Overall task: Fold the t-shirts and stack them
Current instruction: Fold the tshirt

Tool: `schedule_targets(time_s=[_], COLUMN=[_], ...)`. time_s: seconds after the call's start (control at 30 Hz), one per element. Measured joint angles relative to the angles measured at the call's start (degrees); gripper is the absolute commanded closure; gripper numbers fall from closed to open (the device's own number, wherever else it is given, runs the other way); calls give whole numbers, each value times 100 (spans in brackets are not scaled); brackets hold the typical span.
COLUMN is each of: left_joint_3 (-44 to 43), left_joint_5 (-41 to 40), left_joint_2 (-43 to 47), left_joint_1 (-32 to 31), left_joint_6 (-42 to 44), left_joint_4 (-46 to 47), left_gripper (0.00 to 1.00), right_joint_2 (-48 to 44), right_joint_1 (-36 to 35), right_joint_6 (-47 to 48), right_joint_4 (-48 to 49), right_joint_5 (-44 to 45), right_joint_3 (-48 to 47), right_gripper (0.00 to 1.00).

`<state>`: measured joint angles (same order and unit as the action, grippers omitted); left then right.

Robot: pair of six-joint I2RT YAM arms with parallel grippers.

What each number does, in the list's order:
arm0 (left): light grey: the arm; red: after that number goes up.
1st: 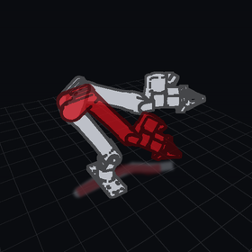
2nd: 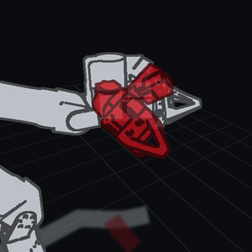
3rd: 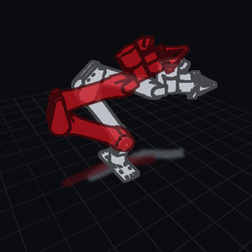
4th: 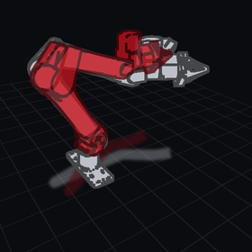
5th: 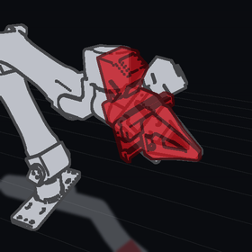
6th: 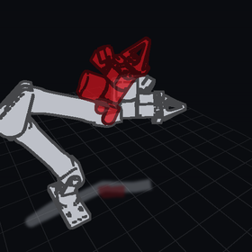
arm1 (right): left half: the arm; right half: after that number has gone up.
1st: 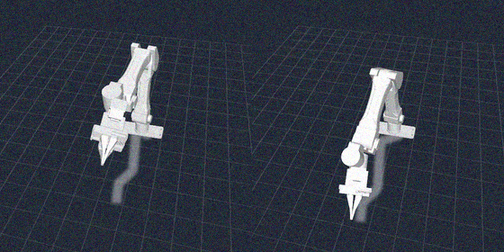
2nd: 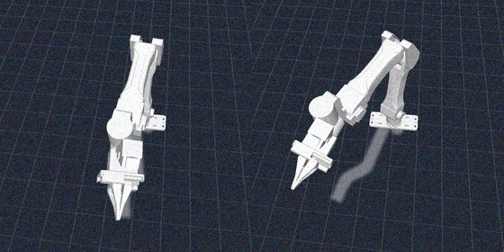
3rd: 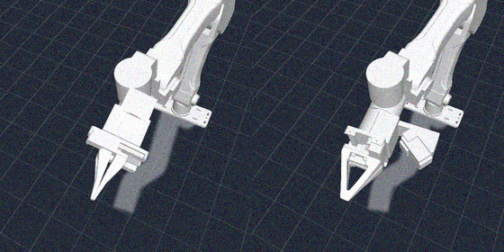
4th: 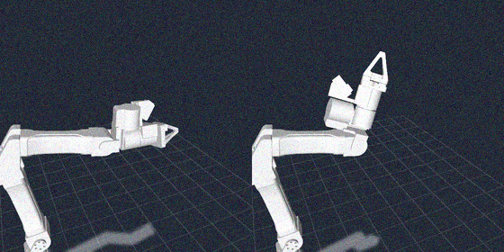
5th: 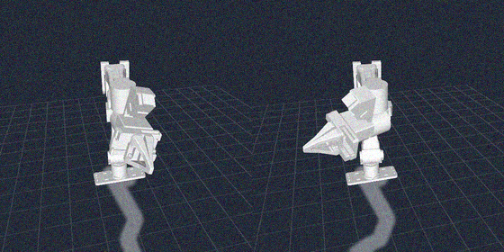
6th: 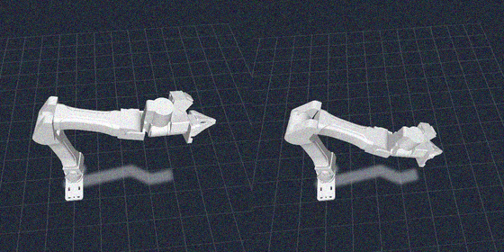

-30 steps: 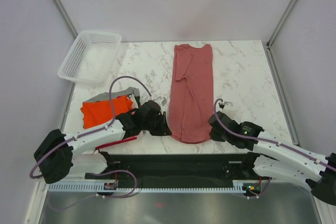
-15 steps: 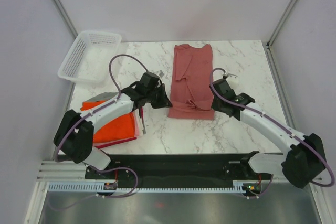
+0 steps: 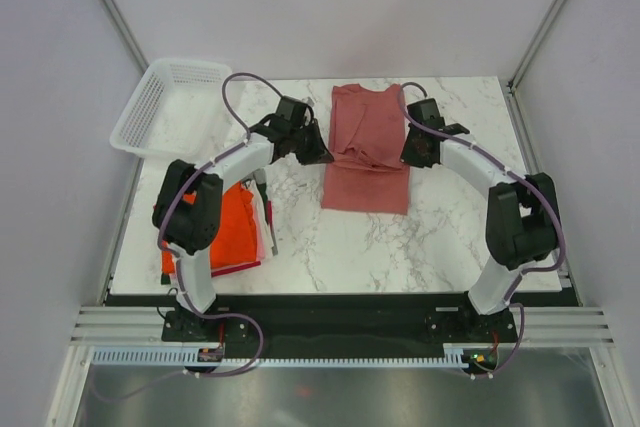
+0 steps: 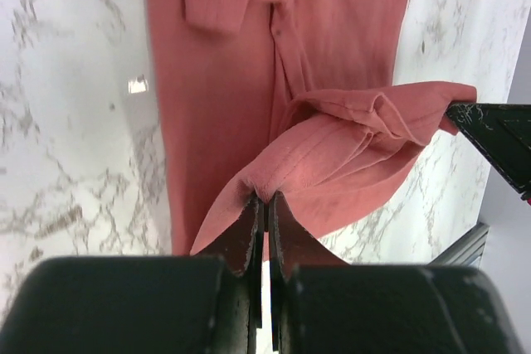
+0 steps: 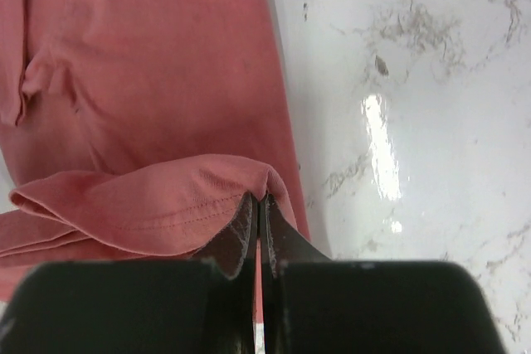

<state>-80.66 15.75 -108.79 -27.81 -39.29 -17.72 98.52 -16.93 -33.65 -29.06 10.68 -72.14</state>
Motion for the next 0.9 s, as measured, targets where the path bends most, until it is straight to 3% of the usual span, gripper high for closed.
schedule_targets(time_s=[0.37, 0.4, 0.43, 0.47, 0.5, 0.53, 0.57, 0.6, 0.77, 0.9], left_joint_3=[-1185, -1250, -1338, -1440, -1561, -1650, -1757, -1840, -1744, -592], left_joint_5=[151, 160, 199, 243, 284, 299, 332, 367, 422, 382], left_joint_2=[-1150, -1211, -1296, -1390, -1491, -1563, -1641, -1707, -1613, -833], left_joint_1=[291, 308, 337, 363, 389, 411, 439, 474, 568, 531], left_joint_6=[76, 76, 76, 85, 98, 142, 144, 149, 210, 232], left_joint_4=[-17, -17, -26, -26, -39, -44, -39, -39, 37, 203], left_gripper=[98, 95, 86, 74, 47, 35, 22, 1, 0, 3], right_joint_2=[968, 1056, 1145, 1237, 1349, 1443, 1539, 1591, 1222, 212], right_joint_1=[501, 522, 538, 555, 573, 590, 608, 623, 656, 656], right_joint_6=[308, 328, 348, 332, 330, 341, 350, 391, 435, 450], right_joint_4=[103, 120, 127, 127, 138, 155, 195, 275, 811, 1067], right_joint_5=[-518, -564, -599, -632, -662, -695, -737, -776, -938, -1047], right_joint_3=[-1075, -1167, -1259, -1346, -1445, -1532, -1613, -1639, -1012, 214], right_gripper=[100, 98, 69, 47, 30, 15, 11, 10, 11, 17])
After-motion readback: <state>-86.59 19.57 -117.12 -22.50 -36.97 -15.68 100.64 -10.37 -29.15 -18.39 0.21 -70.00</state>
